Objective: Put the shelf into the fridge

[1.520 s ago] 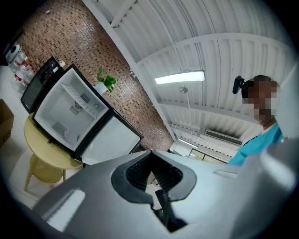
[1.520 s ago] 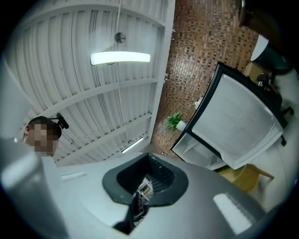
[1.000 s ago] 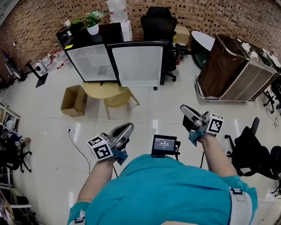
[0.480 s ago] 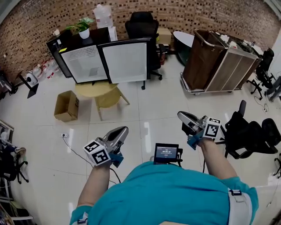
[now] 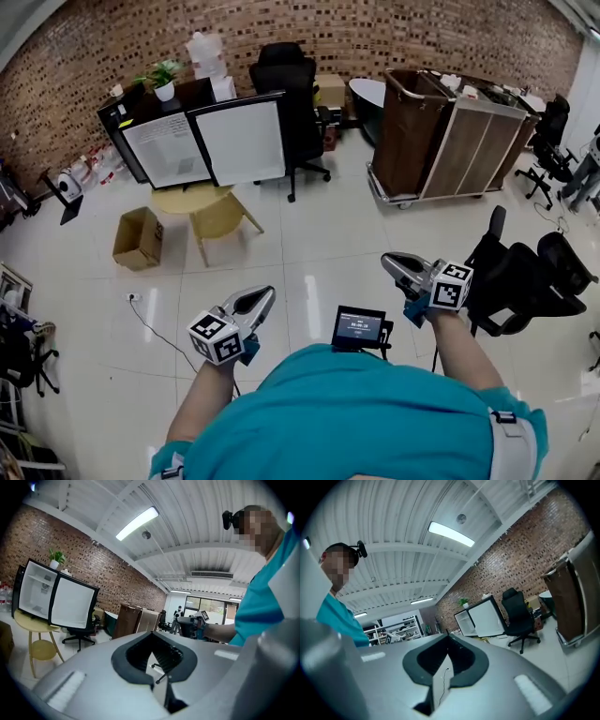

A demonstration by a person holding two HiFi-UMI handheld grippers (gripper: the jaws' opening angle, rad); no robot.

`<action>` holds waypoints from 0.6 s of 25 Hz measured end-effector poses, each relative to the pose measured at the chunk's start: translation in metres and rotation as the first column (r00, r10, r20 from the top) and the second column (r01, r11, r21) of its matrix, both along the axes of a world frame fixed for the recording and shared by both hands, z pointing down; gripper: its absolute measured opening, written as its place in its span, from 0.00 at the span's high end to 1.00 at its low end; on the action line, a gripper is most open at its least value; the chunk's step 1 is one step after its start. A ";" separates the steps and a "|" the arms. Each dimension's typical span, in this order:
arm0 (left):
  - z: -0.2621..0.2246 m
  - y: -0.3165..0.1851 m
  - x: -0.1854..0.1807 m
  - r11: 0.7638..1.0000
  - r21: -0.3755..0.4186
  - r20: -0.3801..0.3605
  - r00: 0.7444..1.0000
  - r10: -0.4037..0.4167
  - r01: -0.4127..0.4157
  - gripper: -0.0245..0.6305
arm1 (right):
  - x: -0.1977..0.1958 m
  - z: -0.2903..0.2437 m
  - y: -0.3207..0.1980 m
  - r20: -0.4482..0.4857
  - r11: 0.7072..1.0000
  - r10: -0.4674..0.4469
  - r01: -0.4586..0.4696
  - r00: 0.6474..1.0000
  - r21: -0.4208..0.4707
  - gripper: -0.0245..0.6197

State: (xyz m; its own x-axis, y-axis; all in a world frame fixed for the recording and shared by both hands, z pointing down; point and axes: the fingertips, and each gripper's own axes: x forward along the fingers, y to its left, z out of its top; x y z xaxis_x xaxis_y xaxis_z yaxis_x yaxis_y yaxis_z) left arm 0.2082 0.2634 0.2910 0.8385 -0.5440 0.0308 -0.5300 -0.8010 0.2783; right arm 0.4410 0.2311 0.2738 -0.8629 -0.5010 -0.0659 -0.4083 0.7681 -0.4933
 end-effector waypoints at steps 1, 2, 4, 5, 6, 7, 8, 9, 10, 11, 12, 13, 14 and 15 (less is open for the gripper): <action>0.002 0.004 0.014 1.000 -0.006 -0.008 1.000 -0.010 0.010 0.96 | 0.015 0.003 0.004 -0.002 1.000 0.000 0.000 1.000 -0.004 0.96; 0.003 0.010 0.030 1.000 -0.015 -0.019 1.000 -0.017 0.017 0.96 | 0.031 0.007 0.009 -0.004 1.000 -0.001 0.000 1.000 -0.012 0.96; 0.004 0.023 0.062 0.999 -0.029 -0.047 0.999 -0.015 0.014 0.96 | 0.062 0.012 0.020 -0.009 1.000 -0.009 0.009 1.000 -0.015 0.96; 0.006 0.028 0.077 0.999 -0.037 -0.057 0.998 -0.011 0.009 0.96 | 0.077 0.015 0.023 -0.010 1.000 -0.013 0.013 1.000 -0.013 0.96; 0.009 0.031 0.092 0.999 -0.049 -0.062 0.998 -0.011 0.008 0.96 | 0.092 0.019 0.025 -0.008 1.000 -0.012 0.012 1.000 -0.016 0.96; 0.014 0.032 0.106 0.998 -0.062 -0.064 0.998 -0.014 0.010 0.96 | 0.107 0.025 0.025 -0.006 1.000 -0.009 0.008 1.000 -0.026 0.96; 0.018 0.033 0.120 0.997 -0.071 -0.065 0.998 -0.015 0.010 0.96 | 0.121 0.031 0.025 -0.004 0.999 -0.005 0.005 1.000 -0.037 0.96; 0.019 0.035 0.133 0.997 -0.072 -0.064 0.998 -0.010 0.005 0.96 | 0.131 0.036 0.026 -0.003 0.999 -0.004 0.003 1.000 -0.045 0.96; 0.018 0.038 0.142 0.998 -0.062 -0.058 0.998 -0.001 -0.003 0.96 | 0.138 0.040 0.028 -0.003 0.999 -0.005 0.005 1.000 -0.046 0.96; 0.016 0.041 0.149 0.999 -0.047 -0.048 0.999 0.007 -0.010 0.96 | 0.141 0.041 0.030 -0.004 0.999 -0.008 0.008 1.000 -0.040 0.96; 0.013 0.043 0.152 0.999 -0.033 -0.040 0.999 0.013 -0.014 0.96 | 0.142 0.040 0.032 -0.006 1.000 -0.010 0.010 1.000 -0.027 0.96; 0.009 0.045 0.152 1.000 -0.024 -0.037 0.999 0.016 -0.016 0.96 | 0.141 0.037 0.034 -0.007 1.000 -0.008 0.008 1.000 -0.012 0.96; 0.006 0.048 0.150 1.000 -0.019 -0.037 0.999 0.017 -0.017 0.96 | 0.139 0.033 0.035 -0.006 1.000 -0.004 0.004 1.000 0.001 0.96; 0.003 0.051 0.148 1.000 -0.018 -0.036 0.999 0.016 -0.017 0.96 | 0.136 0.027 0.038 -0.002 1.000 0.000 0.000 1.000 0.012 0.96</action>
